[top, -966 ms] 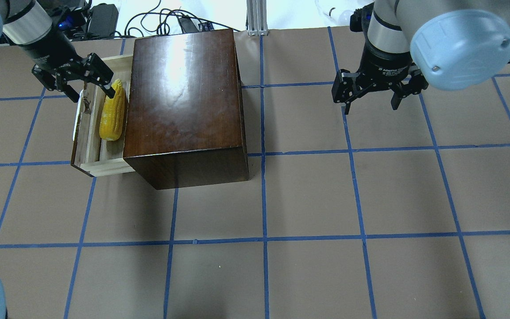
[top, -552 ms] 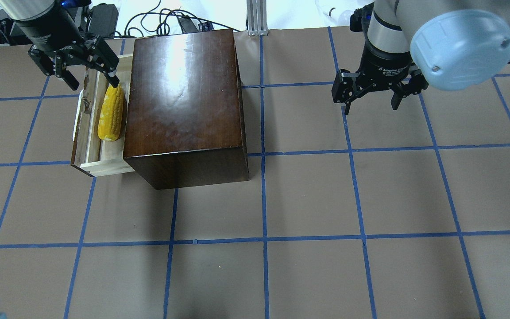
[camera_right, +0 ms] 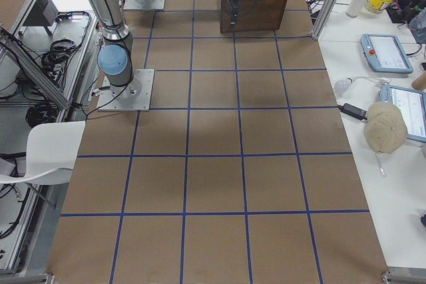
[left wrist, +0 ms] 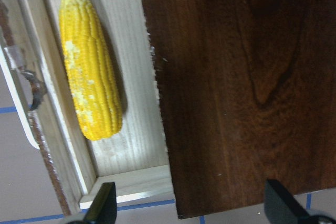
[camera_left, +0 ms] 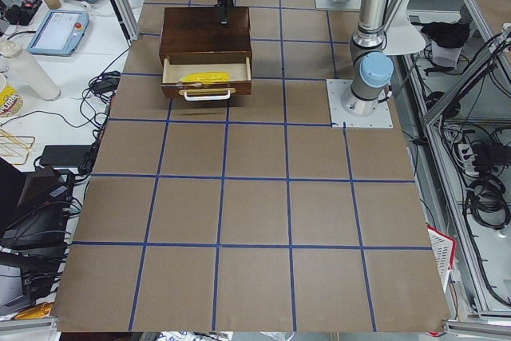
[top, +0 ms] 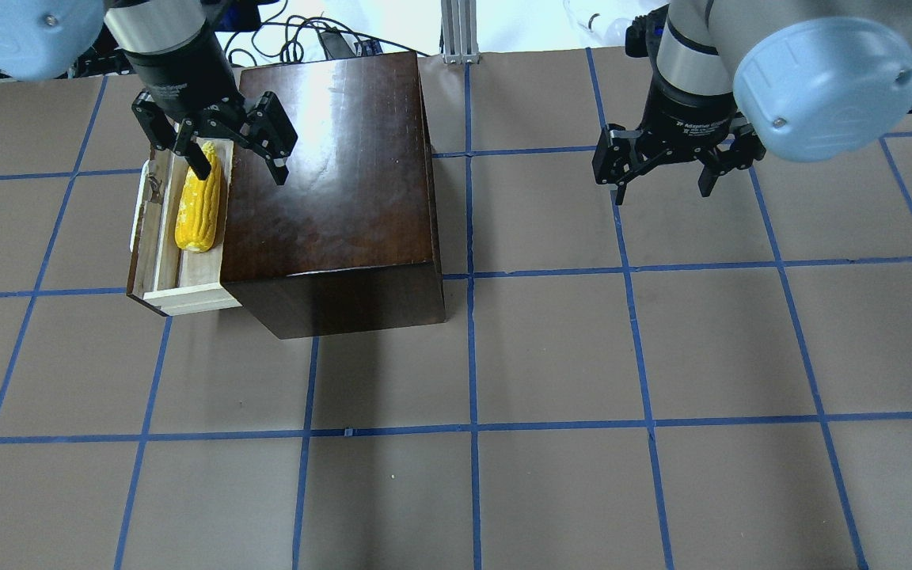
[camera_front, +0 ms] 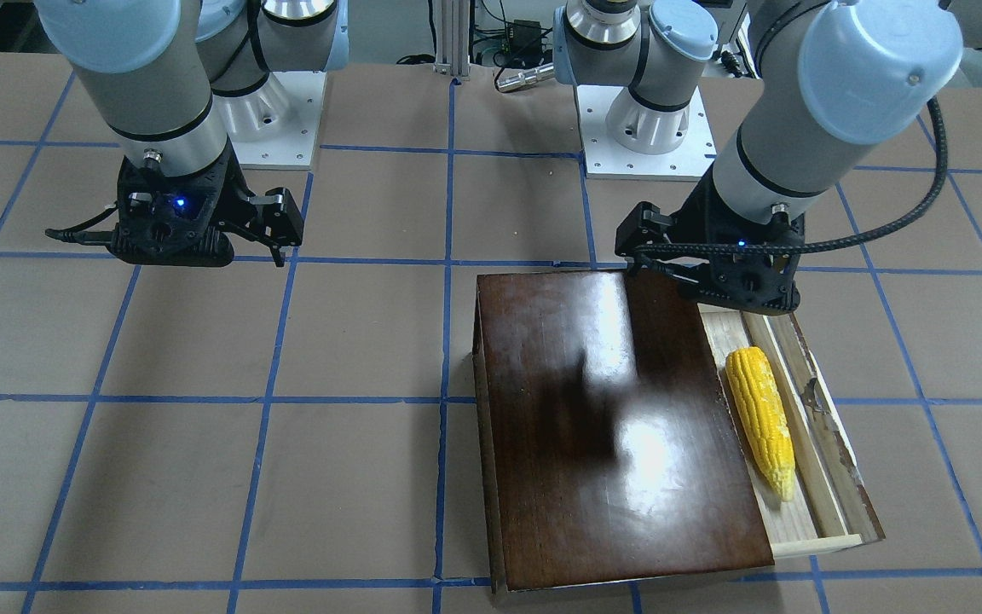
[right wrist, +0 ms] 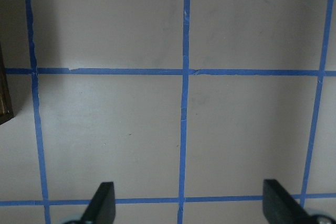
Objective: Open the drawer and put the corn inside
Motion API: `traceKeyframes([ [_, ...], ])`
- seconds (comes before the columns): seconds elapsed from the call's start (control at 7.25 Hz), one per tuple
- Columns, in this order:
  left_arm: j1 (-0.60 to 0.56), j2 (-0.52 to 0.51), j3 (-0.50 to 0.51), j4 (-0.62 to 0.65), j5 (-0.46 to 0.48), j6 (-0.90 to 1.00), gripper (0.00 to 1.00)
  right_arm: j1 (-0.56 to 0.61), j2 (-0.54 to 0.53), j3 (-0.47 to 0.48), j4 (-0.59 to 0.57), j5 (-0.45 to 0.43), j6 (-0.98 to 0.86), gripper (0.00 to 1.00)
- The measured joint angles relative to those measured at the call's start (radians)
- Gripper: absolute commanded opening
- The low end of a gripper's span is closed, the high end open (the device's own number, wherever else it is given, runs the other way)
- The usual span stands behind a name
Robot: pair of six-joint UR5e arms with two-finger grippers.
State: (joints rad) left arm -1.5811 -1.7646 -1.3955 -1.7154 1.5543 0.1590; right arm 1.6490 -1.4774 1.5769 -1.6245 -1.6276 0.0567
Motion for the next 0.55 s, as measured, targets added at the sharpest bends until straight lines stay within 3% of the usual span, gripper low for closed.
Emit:
traceKeyframes([
  [0.55,0.012,0.068,-0.071,0.005,0.001,-0.006,1.00,0.000,0.000,0.000,0.000,-0.001,0.000,1.00],
])
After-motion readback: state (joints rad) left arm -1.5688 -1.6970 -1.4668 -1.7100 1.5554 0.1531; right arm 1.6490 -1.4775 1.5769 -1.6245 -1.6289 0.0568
